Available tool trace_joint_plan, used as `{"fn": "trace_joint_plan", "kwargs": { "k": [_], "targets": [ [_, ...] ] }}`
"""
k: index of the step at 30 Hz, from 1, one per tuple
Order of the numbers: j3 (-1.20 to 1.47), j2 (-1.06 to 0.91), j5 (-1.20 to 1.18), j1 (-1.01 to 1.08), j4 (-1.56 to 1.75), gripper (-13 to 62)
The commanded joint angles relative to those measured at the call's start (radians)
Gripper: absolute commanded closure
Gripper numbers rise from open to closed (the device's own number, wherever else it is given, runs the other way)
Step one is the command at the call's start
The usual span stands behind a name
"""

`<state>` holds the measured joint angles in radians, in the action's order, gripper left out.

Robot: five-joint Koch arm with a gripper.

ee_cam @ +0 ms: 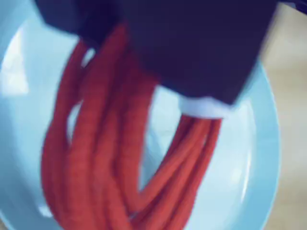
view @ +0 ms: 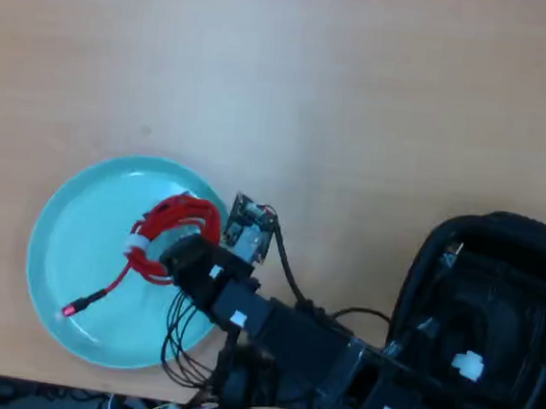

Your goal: Put a black charging cable in a black bowl and put a red charging cable in a green bowl

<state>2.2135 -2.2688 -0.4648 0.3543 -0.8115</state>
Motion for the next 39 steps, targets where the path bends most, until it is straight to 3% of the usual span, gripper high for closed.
{"fn": "trace_joint_plan", "kwargs": {
  "k": [1, 12, 26, 29, 39],
  "targets": [
    [-0.02, -0.101, -0.008, -0.035, 0.184, 56.5],
    [0.196, -0.101, -0.009, -0.072, 0.336, 56.6],
    [0.164, -0.098, -0.006, -0.049, 0.351, 53.9],
    [0.153, -0.1, -0.009, -0.057, 0.344, 45.4],
    [0.115, -0.101, -0.014, -0.084, 0.278, -3.7]
  ]
}}
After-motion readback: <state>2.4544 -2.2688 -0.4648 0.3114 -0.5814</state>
